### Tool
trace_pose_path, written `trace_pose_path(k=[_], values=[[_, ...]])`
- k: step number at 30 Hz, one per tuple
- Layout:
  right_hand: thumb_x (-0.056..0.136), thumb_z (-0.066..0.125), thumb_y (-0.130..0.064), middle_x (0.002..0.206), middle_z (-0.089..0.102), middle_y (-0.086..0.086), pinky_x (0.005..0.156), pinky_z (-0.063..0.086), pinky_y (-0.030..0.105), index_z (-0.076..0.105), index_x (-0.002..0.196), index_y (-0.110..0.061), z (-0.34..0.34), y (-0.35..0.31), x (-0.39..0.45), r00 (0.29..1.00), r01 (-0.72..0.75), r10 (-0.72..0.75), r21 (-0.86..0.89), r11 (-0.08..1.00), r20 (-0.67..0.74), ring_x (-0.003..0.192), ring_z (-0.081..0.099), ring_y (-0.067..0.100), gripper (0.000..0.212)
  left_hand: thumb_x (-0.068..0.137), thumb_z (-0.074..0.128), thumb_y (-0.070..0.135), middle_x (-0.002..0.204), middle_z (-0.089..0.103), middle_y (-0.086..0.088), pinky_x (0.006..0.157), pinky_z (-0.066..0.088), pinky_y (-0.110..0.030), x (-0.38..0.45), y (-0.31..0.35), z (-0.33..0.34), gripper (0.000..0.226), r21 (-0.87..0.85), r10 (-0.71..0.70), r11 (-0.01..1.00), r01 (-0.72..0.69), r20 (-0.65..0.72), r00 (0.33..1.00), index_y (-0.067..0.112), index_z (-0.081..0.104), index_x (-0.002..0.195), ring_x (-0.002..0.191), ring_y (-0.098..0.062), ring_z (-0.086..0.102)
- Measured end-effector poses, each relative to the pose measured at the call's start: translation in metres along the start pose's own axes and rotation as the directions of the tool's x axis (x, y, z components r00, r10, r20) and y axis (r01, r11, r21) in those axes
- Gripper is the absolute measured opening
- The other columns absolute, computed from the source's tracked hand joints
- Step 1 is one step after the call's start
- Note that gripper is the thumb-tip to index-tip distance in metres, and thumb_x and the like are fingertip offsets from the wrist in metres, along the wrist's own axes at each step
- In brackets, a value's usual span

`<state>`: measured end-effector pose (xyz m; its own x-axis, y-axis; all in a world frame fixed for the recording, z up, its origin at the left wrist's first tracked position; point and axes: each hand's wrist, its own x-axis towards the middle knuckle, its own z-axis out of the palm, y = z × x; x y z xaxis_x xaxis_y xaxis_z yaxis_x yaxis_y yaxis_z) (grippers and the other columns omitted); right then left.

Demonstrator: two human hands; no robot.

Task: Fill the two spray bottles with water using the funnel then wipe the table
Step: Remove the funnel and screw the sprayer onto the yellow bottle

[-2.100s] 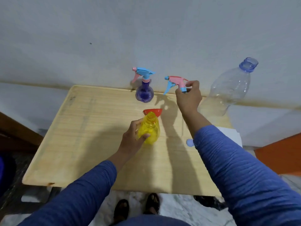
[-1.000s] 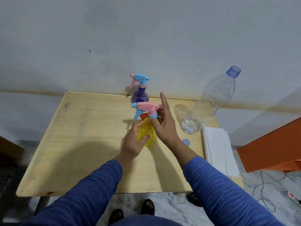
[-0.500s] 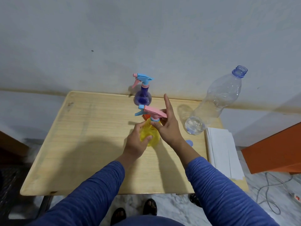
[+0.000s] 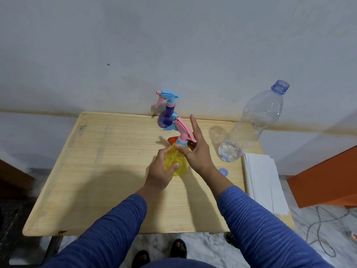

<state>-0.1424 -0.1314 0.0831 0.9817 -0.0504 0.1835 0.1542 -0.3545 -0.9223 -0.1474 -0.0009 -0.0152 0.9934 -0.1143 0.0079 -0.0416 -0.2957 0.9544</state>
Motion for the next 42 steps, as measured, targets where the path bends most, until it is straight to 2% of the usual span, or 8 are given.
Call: trace_pose_path(k=[5, 11, 14, 18, 27, 31, 37, 42], values=[[0.078, 0.07, -0.006, 0.117, 0.046, -0.036, 0.095, 0.051, 0.033, 0.035, 0.132, -0.051, 0.005, 0.003, -0.007, 0.997, 0.046, -0.049, -0.058, 0.997, -0.051, 0.109, 0.052, -0.005, 0.078, 0.076, 0.063, 0.04, 0.124, 0.056, 0.006, 0.091, 0.038, -0.02, -0.001, -0.001, 0.0, 0.061, 0.004, 0.002, 1.0, -0.002, 0.003, 1.0, 0.029, 0.04, 0.132, 0.113, -0.006, 0.051], [0.087, 0.063, -0.008, 0.139, 0.042, -0.025, 0.1, 0.045, 0.022, 0.033, 0.14, -0.038, -0.011, 0.0, -0.004, 0.99, 0.085, -0.081, -0.035, 0.996, 0.112, 0.127, 0.045, -0.002, 0.068, 0.074, 0.062, 0.049, 0.123, 0.058, 0.004, 0.096, 0.044, -0.03, 0.001, -0.003, 0.0, 0.061, 0.029, -0.003, 1.0, 0.003, 0.001, 1.0, 0.036, 0.039, 0.129, 0.116, -0.012, 0.053], [0.09, 0.06, -0.009, 0.134, 0.041, -0.031, 0.095, 0.043, 0.012, 0.033, 0.142, -0.032, -0.02, -0.001, -0.002, 0.984, 0.109, -0.096, -0.08, 0.991, 0.152, 0.119, 0.045, -0.014, 0.062, 0.073, 0.063, 0.05, 0.122, 0.059, 0.004, 0.099, 0.046, -0.037, 0.0, -0.004, 0.001, 0.058, 0.014, -0.007, 1.0, 0.007, -0.018, 1.0, 0.04, 0.039, 0.126, 0.115, -0.012, 0.054], [0.085, 0.064, -0.005, 0.13, 0.05, -0.021, 0.093, 0.049, 0.021, 0.042, 0.137, -0.027, -0.016, -0.001, 0.0, 0.989, 0.109, -0.105, -0.04, 0.993, 0.103, 0.116, 0.055, 0.004, 0.06, 0.075, 0.064, 0.044, 0.122, 0.058, 0.004, 0.098, 0.047, -0.038, 0.0, -0.003, 0.002, 0.056, 0.018, -0.004, 1.0, 0.004, -0.028, 1.0, 0.041, 0.039, 0.126, 0.114, -0.013, 0.054], [0.082, 0.062, 0.002, 0.105, 0.062, -0.004, 0.089, 0.051, 0.019, 0.047, 0.129, -0.029, -0.014, -0.004, 0.0, 0.988, 0.139, -0.133, -0.074, 0.988, 0.082, 0.097, 0.062, 0.009, 0.058, 0.071, 0.061, 0.051, 0.121, 0.058, 0.002, 0.099, 0.046, -0.043, 0.001, -0.002, 0.003, 0.06, 0.018, -0.031, 0.999, 0.031, -0.012, 0.999, 0.043, 0.038, 0.126, 0.114, -0.015, 0.055], [0.085, 0.062, 0.0, 0.121, 0.054, -0.022, 0.087, 0.046, 0.01, 0.042, 0.133, -0.034, -0.011, -0.004, -0.003, 0.991, 0.125, -0.122, -0.069, 0.99, 0.053, 0.101, 0.059, -0.005, 0.062, 0.074, 0.063, 0.046, 0.121, 0.058, 0.002, 0.098, 0.046, -0.039, 0.001, -0.002, 0.003, 0.058, 0.022, -0.039, 0.999, 0.039, -0.008, 0.999, 0.042, 0.038, 0.126, 0.114, -0.014, 0.055], [0.072, 0.074, -0.001, 0.1, 0.053, -0.024, 0.08, 0.049, 0.014, 0.042, 0.118, -0.034, 0.001, -0.002, -0.003, 0.993, 0.026, -0.027, -0.009, 1.0, -0.117, 0.088, 0.056, -0.005, 0.065, 0.074, 0.063, 0.038, 0.12, 0.058, 0.005, 0.095, 0.043, -0.028, -0.001, 0.003, 0.005, 0.057, -0.004, -0.047, 0.999, 0.047, -0.02, 0.999, 0.036, 0.042, 0.127, 0.112, -0.013, 0.056], [0.075, 0.073, -0.004, 0.105, 0.053, -0.023, 0.083, 0.048, 0.012, 0.043, 0.125, -0.024, -0.01, 0.002, 0.0, 0.997, 0.072, -0.07, -0.117, 0.99, 0.021, 0.093, 0.058, 0.005, 0.062, 0.074, 0.064, 0.038, 0.121, 0.058, 0.006, 0.096, 0.044, -0.031, -0.002, 0.004, 0.004, 0.057, 0.006, -0.039, 0.999, 0.039, -0.02, 0.999, 0.04, 0.041, 0.126, 0.112, -0.011, 0.055]])
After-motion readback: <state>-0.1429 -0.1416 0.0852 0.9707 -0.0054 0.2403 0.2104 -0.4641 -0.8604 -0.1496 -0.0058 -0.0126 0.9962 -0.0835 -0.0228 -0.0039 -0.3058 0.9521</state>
